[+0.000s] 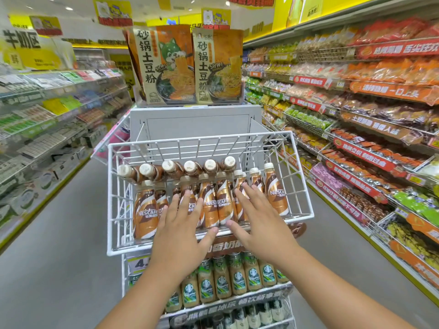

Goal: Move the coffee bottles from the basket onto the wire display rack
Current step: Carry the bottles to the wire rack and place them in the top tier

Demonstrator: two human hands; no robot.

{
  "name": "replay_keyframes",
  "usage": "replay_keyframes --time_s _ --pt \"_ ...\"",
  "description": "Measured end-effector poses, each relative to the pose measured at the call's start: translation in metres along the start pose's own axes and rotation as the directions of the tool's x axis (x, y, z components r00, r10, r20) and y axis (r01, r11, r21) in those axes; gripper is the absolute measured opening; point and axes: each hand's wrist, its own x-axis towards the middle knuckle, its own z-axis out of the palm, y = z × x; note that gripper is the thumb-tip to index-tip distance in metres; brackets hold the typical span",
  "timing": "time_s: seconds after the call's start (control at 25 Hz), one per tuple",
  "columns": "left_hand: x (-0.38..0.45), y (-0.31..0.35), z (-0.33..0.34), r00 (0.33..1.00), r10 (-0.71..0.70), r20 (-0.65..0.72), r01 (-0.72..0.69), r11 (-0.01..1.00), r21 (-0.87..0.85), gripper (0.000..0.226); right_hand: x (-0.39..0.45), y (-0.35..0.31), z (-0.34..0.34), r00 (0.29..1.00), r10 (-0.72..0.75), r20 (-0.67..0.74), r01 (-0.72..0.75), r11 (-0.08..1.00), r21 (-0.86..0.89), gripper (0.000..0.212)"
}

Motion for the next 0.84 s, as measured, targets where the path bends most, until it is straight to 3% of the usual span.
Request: replay_keyframes --time_s 0.24,0.44,0.84 --pt "-0.064 0.059 -0.034 0.997 -0.071 -0.028 0.072 0.996 0.048 0.088 -0.069 0.017 -0.043 0.996 -0.083 0.028 0.083 0.997 0.003 0.080" --pt "-0.122 0.099 -0.063 0.993 -0.119 -0.007 0.119 0.989 0.088 0.081 -0.126 0.024 -0.075 0.994 -0.060 0.090 0.062 0.998 -0.016 0.082" --pt "-0.234 0.109 -0.111 0.996 -0.060 -0.063 0.063 0.997 0.034 0.078 -0.239 -0.033 -0.115 0.991 0.015 0.132 -0.009 0.999 -0.045 0.084"
